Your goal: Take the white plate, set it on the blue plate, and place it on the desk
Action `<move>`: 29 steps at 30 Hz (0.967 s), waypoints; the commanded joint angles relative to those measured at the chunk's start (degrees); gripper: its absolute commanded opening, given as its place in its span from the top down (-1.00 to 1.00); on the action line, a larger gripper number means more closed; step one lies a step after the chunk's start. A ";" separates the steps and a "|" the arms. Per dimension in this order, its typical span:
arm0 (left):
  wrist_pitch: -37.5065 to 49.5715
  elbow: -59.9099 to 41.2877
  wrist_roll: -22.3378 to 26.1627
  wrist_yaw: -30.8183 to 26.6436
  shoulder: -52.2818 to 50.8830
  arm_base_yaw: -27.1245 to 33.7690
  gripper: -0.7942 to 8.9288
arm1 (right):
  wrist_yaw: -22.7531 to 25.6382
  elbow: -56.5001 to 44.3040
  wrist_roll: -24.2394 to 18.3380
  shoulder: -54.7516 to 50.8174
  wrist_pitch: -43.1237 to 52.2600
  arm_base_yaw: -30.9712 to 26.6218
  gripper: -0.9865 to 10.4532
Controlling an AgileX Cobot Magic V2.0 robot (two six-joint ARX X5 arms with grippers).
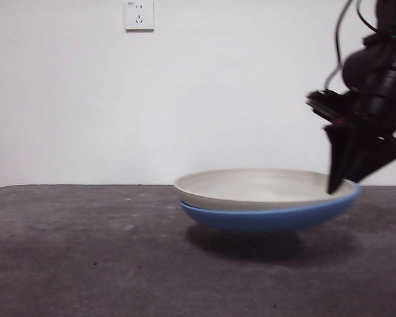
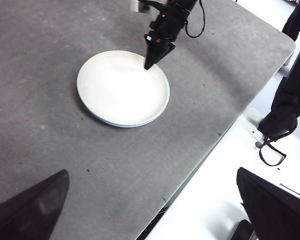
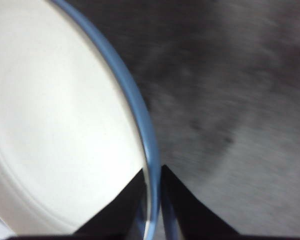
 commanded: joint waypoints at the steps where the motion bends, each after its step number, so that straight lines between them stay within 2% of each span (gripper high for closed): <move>1: 0.57 0.61 0.66 -0.09 0.26 -0.26 -0.34 | -0.98 2.34 2.29 0.13 0.35 2.58 0.81; 9: 0.57 0.61 0.66 -0.09 0.26 -0.26 -0.34 | -0.98 2.60 7.67 1.90 4.94 8.79 0.81; 15: 0.55 0.61 0.66 -0.09 0.26 -0.28 -0.34 | -1.90 2.62 10.23 4.37 8.24 10.56 0.81; 29: 0.57 0.61 0.68 -0.09 0.26 -0.28 -0.34 | -2.73 2.60 10.47 10.19 9.35 10.67 0.81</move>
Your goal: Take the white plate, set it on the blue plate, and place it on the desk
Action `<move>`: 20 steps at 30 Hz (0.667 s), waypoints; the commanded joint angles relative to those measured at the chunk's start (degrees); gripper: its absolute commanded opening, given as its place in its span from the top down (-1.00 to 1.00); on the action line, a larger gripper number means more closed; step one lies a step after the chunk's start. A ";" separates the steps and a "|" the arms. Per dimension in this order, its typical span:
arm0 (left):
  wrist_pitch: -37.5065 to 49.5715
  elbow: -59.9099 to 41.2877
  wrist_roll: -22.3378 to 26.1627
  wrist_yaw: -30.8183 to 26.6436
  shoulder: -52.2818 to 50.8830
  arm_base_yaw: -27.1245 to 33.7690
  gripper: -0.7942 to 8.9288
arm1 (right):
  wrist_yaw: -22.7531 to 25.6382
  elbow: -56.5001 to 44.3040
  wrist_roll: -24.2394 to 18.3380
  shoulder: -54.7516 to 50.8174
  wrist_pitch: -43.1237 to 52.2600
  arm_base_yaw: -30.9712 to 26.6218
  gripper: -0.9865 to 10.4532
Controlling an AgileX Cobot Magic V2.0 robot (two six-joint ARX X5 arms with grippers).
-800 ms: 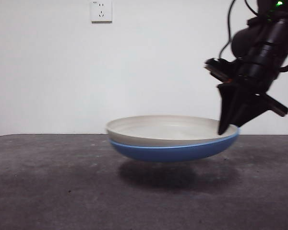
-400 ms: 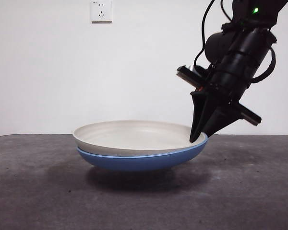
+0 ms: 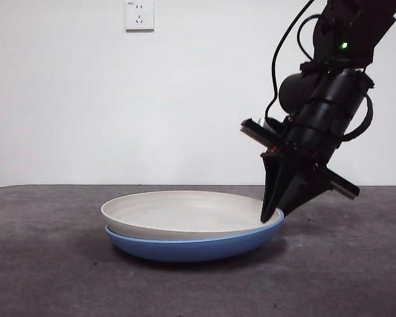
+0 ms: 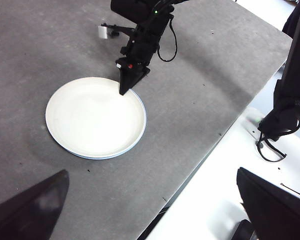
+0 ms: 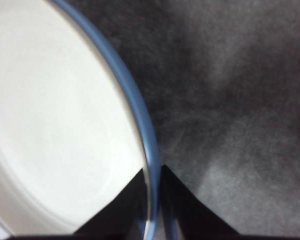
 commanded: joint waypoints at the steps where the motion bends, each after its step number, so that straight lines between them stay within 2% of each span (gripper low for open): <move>1: 0.57 0.61 0.50 -0.09 0.26 -0.28 -0.34 | -0.63 1.25 0.17 1.57 0.11 0.31 0.81; 6: 0.55 0.61 0.50 -0.09 0.26 -0.28 -0.34 | -0.63 1.25 0.15 1.57 -0.04 0.28 0.79; 8: 0.55 0.61 0.48 -0.09 0.26 -0.28 -0.34 | -0.63 1.25 0.11 1.57 -0.24 0.28 0.60; 11: 0.55 0.61 0.50 -0.09 0.26 -0.28 -0.34 | -0.63 1.27 -0.09 1.55 -0.15 0.28 0.13; 13: 0.52 0.61 0.48 -0.09 0.26 -0.28 -0.34 | -0.55 1.29 -0.17 1.46 -0.26 0.20 -0.02; 20: 0.52 0.61 0.48 -0.09 0.26 -0.33 -0.34 | 0.37 1.70 -0.35 -3.19 -3.96 -0.92 -0.04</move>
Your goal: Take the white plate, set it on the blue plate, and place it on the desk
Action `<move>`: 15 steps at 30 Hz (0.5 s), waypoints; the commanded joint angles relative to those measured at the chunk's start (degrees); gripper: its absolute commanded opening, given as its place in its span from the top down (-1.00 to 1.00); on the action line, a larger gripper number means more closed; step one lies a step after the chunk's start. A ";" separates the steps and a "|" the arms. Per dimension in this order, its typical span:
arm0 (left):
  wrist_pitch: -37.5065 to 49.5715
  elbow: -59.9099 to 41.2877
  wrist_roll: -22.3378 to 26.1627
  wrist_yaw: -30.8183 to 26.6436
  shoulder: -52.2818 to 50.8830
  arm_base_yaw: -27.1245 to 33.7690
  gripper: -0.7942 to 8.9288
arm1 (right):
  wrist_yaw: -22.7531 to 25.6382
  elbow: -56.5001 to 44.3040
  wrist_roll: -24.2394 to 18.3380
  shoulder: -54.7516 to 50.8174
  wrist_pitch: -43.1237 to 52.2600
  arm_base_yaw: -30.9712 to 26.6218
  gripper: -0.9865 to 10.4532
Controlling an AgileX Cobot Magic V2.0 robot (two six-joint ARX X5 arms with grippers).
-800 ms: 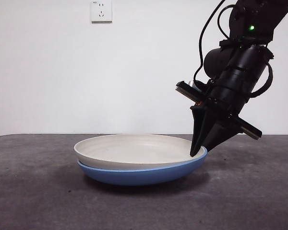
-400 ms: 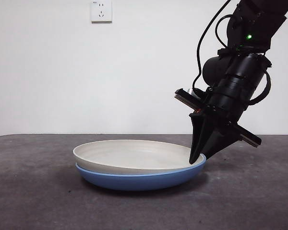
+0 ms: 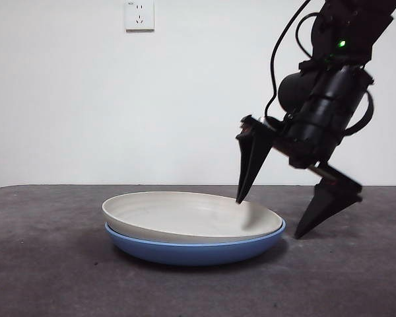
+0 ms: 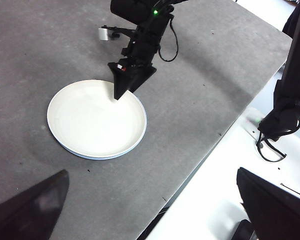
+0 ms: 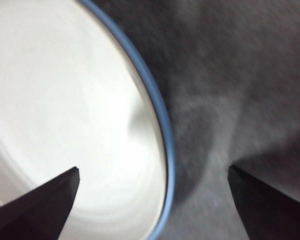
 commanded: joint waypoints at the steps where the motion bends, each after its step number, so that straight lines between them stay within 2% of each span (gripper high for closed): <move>1: 0.55 0.61 0.48 -0.09 0.26 -0.33 -0.34 | 0.68 1.05 -0.35 -3.30 -1.36 -0.28 -0.05; 6: 0.52 0.61 0.37 -0.09 0.26 -0.39 -0.34 | 5.70 1.05 -1.49 -12.66 -6.56 0.00 -0.20; 15: 0.42 0.61 0.26 -0.09 0.26 -0.37 -0.34 | 10.40 1.05 -1.36 -36.44 -16.57 1.38 -0.20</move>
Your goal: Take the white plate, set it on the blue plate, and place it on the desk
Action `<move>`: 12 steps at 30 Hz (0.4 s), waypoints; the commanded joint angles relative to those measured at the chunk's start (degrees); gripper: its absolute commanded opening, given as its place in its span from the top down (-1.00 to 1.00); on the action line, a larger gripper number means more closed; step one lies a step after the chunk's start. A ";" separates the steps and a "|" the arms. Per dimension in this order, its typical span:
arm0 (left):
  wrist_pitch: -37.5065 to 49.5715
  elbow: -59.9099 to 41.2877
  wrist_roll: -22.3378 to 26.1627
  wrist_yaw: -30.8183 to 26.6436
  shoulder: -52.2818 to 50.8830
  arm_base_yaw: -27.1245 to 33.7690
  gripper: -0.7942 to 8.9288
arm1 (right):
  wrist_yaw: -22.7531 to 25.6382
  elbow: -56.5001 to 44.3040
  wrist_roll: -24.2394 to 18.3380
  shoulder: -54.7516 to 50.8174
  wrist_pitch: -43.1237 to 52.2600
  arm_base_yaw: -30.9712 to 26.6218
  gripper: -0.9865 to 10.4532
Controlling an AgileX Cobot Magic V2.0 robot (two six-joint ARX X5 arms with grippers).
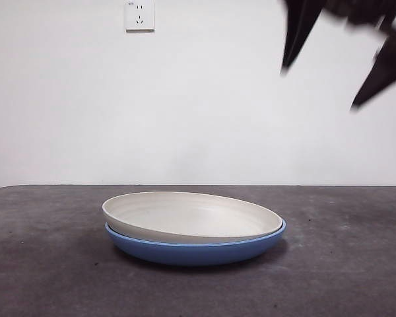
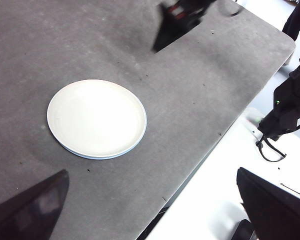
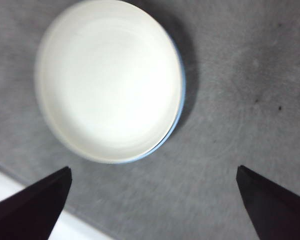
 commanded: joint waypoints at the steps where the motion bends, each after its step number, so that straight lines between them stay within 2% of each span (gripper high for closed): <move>1: 0.44 0.61 0.26 -0.09 0.26 -0.37 -0.34 | 1.51 1.05 -0.26 -7.58 -2.60 0.87 -0.20; 5: 0.46 0.61 0.26 -0.09 0.26 -0.37 -0.34 | 4.24 1.05 -0.22 -18.73 -7.15 1.66 -0.20; 12: 0.44 0.61 0.17 -0.09 0.26 -0.37 -0.34 | 4.50 1.03 -0.74 -34.27 -14.36 1.81 -0.20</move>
